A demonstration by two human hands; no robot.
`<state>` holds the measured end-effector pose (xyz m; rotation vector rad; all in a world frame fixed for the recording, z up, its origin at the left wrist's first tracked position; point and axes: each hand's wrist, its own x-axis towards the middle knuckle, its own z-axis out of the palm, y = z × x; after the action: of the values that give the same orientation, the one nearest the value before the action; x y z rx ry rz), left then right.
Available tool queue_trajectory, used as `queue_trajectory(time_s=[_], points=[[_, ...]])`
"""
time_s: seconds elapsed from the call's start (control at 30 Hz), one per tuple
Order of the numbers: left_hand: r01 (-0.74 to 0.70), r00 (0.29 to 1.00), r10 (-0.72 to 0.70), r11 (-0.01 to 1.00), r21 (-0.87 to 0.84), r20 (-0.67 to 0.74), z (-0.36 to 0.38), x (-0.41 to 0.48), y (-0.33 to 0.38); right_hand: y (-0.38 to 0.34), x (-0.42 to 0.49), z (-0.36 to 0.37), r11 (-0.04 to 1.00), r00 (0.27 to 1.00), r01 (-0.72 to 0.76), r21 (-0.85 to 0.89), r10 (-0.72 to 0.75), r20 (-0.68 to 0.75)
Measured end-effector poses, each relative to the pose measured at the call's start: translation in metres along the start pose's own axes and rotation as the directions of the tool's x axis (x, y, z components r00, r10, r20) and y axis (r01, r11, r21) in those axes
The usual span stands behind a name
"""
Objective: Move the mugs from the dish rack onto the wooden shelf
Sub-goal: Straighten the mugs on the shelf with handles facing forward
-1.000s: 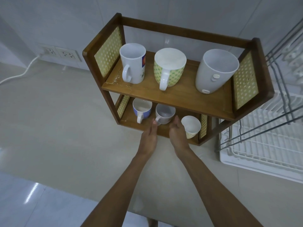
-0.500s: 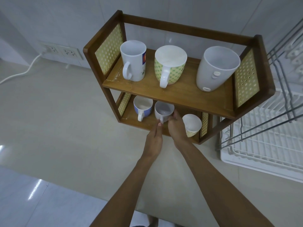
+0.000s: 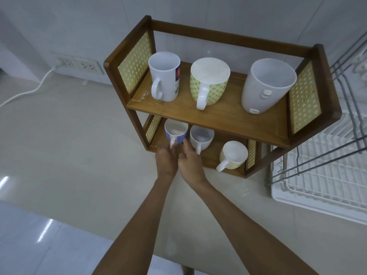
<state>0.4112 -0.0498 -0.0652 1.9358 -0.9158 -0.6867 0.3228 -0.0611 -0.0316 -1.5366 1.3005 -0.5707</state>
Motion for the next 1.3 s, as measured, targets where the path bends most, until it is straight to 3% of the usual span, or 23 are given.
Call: queue_trajectory(time_s=[0.17, 0.6, 0.97, 1.03, 1.17, 1.3], points=[[0.049, 0.999, -0.048, 0.999, 0.004, -0.013, -0.010, 0.006, -0.010, 0.003, 0.022, 0.014, 0.985, 0.993, -0.117, 0.125, 0.115, 0.025], [0.028, 0.999, -0.026, 0.998, 0.055, -0.030, -0.022, 0.017, -0.018, 0.001, 0.039, 0.035, 0.965, 0.988, -0.154, 0.213, 0.143, 0.066], [0.151, 0.986, -0.155, 0.987, -0.063, -0.063, -0.006, -0.028, -0.028, 0.018, -0.023, -0.019, 0.999, 0.993, -0.030, 0.037, 0.026, 0.111], [0.114, 0.993, -0.115, 0.992, -0.063, -0.013, 0.009, -0.054, -0.029, 0.034, -0.047, -0.039, 0.996, 0.996, -0.075, 0.056, 0.072, 0.055], [-0.040, 0.976, 0.041, 0.999, -0.010, 0.214, 0.049, -0.085, -0.018, 0.070, -0.092, -0.072, 0.973, 0.963, -0.192, 0.126, 0.212, -0.169], [-0.156, 0.929, 0.155, 0.987, -0.023, 0.335, 0.078, -0.092, 0.005, 0.089, -0.091, -0.087, 0.945, 0.925, -0.264, 0.192, 0.304, -0.228]])
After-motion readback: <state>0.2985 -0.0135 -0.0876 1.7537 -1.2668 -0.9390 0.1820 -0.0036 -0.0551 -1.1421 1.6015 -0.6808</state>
